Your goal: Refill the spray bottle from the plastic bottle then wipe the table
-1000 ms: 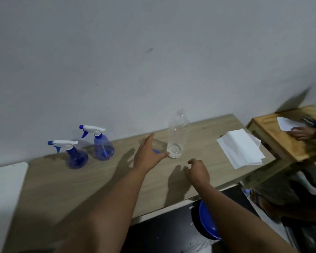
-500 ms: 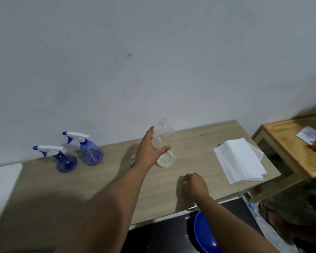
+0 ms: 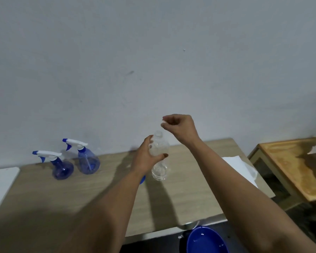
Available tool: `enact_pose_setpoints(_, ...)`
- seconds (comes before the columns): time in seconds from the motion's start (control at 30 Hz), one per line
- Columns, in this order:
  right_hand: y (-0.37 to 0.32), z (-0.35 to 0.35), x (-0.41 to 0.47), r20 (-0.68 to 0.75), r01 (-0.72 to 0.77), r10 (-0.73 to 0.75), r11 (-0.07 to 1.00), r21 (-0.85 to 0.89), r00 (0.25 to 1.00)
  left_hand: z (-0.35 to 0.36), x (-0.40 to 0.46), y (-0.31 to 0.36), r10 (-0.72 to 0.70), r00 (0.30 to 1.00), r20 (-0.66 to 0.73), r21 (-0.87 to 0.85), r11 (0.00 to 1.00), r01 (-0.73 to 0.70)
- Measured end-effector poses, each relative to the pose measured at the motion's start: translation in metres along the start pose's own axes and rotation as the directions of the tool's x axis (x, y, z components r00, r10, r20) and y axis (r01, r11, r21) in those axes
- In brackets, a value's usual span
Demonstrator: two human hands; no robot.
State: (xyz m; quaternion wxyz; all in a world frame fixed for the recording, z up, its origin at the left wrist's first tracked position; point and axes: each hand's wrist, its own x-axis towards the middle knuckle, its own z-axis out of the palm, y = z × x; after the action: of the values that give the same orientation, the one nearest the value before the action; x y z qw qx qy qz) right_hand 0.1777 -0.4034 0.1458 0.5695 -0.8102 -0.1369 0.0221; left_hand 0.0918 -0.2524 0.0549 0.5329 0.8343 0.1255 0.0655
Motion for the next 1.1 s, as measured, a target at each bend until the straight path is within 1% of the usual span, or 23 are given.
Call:
enact_pose_setpoints(0.03, -0.008, 0.002, -0.001, 0.074, 0.048, -0.043, 0.997, -0.064, 0.996, 0.0, 0.001, 0.0, -0.006, 1.0, 0.005, 0.003, 1.0, 0.006)
enact_pose_setpoints(0.1, -0.014, 0.007, -0.005, 0.193, 0.119, -0.079, 0.972, -0.204, 0.978, -0.002, 0.003, -0.001, -0.024, 1.0, 0.019, 0.015, 1.0, 0.024)
enact_pose_setpoints(0.13, -0.013, 0.01, -0.007, 0.222, 0.141, -0.083, 0.956, -0.259, 0.971, -0.002, 0.003, -0.001, -0.039, 0.999, 0.024, 0.015, 0.999, 0.039)
enact_pose_setpoints(0.2, -0.009, 0.013, -0.01, 0.23, 0.151, -0.081, 0.94, -0.306, 0.97, -0.003, 0.004, -0.001, -0.052, 0.998, 0.029, 0.011, 0.999, 0.052)
enact_pose_setpoints(0.43, 0.007, 0.024, -0.009, 0.217, 0.15, -0.088, 0.946, -0.288, 0.972, -0.002, 0.006, -0.005, -0.051, 0.998, 0.033, 0.01, 0.999, 0.051)
enact_pose_setpoints(0.5, 0.012, 0.028, -0.009, 0.157, 0.118, -0.079, 0.96, -0.256, 0.985, -0.001, 0.005, -0.005, -0.049, 0.998, 0.033, 0.013, 0.999, 0.048)
enact_pose_setpoints(0.6, 0.019, 0.036, -0.011, 0.01, 0.074, -0.075, 0.956, -0.285, 0.997, 0.001, 0.004, -0.004, -0.039, 0.998, 0.049, 0.027, 0.999, 0.038)
enact_pose_setpoints(0.63, 0.022, 0.038, -0.011, -0.013, 0.069, -0.076, 0.957, -0.281, 0.997, 0.002, 0.005, -0.004, -0.039, 0.998, 0.052, 0.032, 0.999, 0.037)
enact_pose_setpoints(0.67, 0.024, 0.039, -0.012, -0.005, 0.081, -0.085, 0.962, -0.26, 0.996, 0.003, 0.005, -0.004, -0.04, 0.998, 0.049, 0.029, 0.999, 0.039)
enact_pose_setpoints(0.77, 0.028, 0.04, -0.018, 0.133, 0.173, -0.153, 0.972, -0.157, 0.979, 0.0, 0.006, -0.006, -0.055, 0.998, 0.029, -0.025, 0.998, 0.056)
enact_pose_setpoints(0.8, 0.029, 0.04, -0.021, 0.15, 0.181, -0.16, 0.973, -0.142, 0.976, -0.001, 0.006, -0.007, -0.054, 0.998, 0.027, -0.032, 0.998, 0.054)
enact_pose_setpoints(0.83, 0.031, 0.04, -0.022, 0.131, 0.172, -0.156, 0.977, -0.128, 0.979, -0.001, 0.005, -0.007, -0.054, 0.998, 0.028, -0.033, 0.998, 0.055)
enact_pose_setpoints(0.9, 0.031, 0.042, -0.021, 0.046, 0.12, -0.115, 0.986, -0.116, 0.992, -0.001, 0.003, -0.006, -0.053, 0.998, 0.031, -0.035, 0.998, 0.054)
enact_pose_setpoints(0.97, 0.032, 0.042, -0.019, -0.011, 0.084, -0.087, 0.988, -0.129, 0.996, 0.001, 0.003, -0.006, -0.052, 0.998, 0.032, -0.04, 0.998, 0.053)
enact_pose_setpoints(1.0, 0.033, 0.041, -0.019, 0.001, 0.094, -0.095, 0.987, -0.127, 0.995, 0.002, 0.003, -0.007, -0.051, 0.998, 0.027, -0.044, 0.998, 0.052)
enact_pose_setpoints(1.1, 0.036, 0.038, -0.023, 0.109, 0.167, -0.155, 0.98, -0.111, 0.982, 0.001, 0.002, -0.003, -0.048, 0.999, 0.01, -0.049, 0.998, 0.049)
